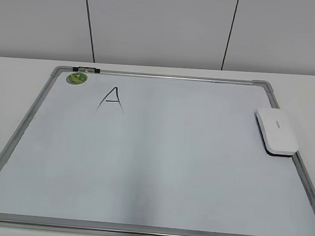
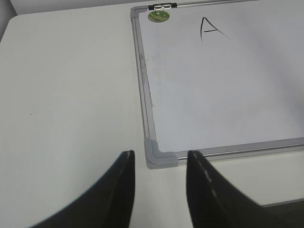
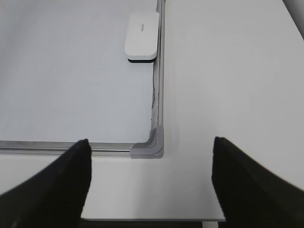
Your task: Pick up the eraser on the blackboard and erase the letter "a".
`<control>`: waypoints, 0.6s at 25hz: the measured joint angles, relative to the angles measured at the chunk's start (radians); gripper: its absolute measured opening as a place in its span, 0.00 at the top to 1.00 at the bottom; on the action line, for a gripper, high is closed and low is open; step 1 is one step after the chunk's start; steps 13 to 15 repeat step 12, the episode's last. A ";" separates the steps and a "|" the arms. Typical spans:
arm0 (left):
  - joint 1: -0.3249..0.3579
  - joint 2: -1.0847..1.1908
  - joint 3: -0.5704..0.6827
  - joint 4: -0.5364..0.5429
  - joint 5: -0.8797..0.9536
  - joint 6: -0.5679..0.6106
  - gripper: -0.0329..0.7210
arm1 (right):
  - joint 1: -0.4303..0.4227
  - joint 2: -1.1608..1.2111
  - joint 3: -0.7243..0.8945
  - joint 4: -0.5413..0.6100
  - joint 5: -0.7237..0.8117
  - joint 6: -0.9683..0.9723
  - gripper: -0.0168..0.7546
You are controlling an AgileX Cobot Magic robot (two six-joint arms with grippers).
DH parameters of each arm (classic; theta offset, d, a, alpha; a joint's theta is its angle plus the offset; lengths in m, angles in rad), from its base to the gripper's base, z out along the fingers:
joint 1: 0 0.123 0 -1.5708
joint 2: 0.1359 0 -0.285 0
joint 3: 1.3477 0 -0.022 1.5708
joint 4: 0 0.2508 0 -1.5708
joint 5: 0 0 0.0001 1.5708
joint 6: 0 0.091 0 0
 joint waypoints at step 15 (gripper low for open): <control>0.000 0.000 0.000 0.000 0.000 0.000 0.63 | 0.000 0.000 0.000 0.000 0.000 -0.001 0.22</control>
